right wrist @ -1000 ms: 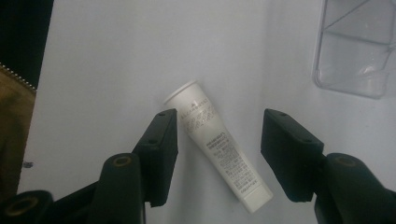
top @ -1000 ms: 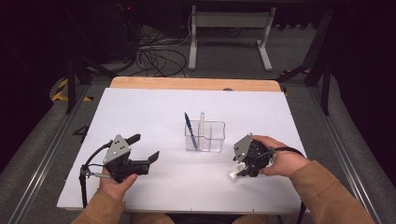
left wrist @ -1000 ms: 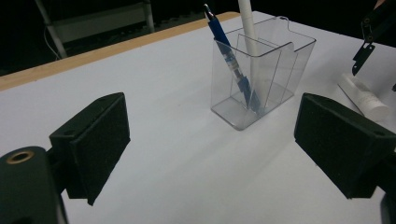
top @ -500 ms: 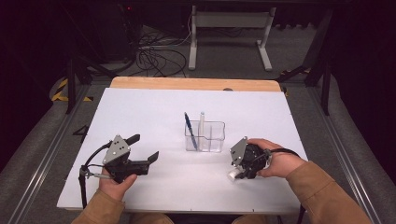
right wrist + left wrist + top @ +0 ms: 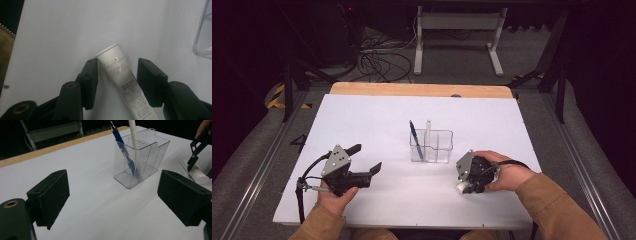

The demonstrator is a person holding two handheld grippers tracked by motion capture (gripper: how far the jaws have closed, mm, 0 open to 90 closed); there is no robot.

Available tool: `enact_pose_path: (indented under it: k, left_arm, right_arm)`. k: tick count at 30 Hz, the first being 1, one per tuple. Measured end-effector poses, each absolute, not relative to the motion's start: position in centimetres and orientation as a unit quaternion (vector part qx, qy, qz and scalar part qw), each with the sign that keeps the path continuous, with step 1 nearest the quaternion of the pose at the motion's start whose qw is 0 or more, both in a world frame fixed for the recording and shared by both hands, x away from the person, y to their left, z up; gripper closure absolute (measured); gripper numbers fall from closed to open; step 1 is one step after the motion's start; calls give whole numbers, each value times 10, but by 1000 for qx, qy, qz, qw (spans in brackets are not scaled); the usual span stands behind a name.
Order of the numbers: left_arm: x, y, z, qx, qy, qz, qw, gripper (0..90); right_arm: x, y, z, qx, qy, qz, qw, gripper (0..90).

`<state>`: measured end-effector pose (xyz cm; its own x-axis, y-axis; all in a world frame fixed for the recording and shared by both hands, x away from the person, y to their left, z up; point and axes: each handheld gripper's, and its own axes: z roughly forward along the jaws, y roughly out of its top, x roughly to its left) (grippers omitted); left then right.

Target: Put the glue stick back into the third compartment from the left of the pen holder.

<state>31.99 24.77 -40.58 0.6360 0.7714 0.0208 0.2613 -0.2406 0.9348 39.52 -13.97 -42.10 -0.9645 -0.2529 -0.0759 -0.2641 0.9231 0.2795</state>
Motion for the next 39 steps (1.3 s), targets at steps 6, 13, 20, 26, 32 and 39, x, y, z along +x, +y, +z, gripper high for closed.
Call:
enact_pose_path:
  k: [6,13,20,26,32,39]
  left_arm:
    - [320,247,-406,747,346,248,511,113]
    - [320,248,-406,747,345,248,511,113]
    - [320,247,-406,748,345,247,511,113]
    - [320,247,-407,748,346,246,510,113]
    - [320,247,-406,748,345,247,510,113]
    - [320,247,-406,749,344,247,510,113]
  right_arm:
    - [396,-137,-424,-146,980,135,20,526]
    - [396,-136,-429,-143,982,123,15,533]
    - [397,-135,-429,-145,982,123,13,538]
    - [396,-135,-429,-150,981,122,11,568]
    - [396,-135,-428,-161,980,119,15,654]
    - [395,-136,-423,-166,977,130,28,670]
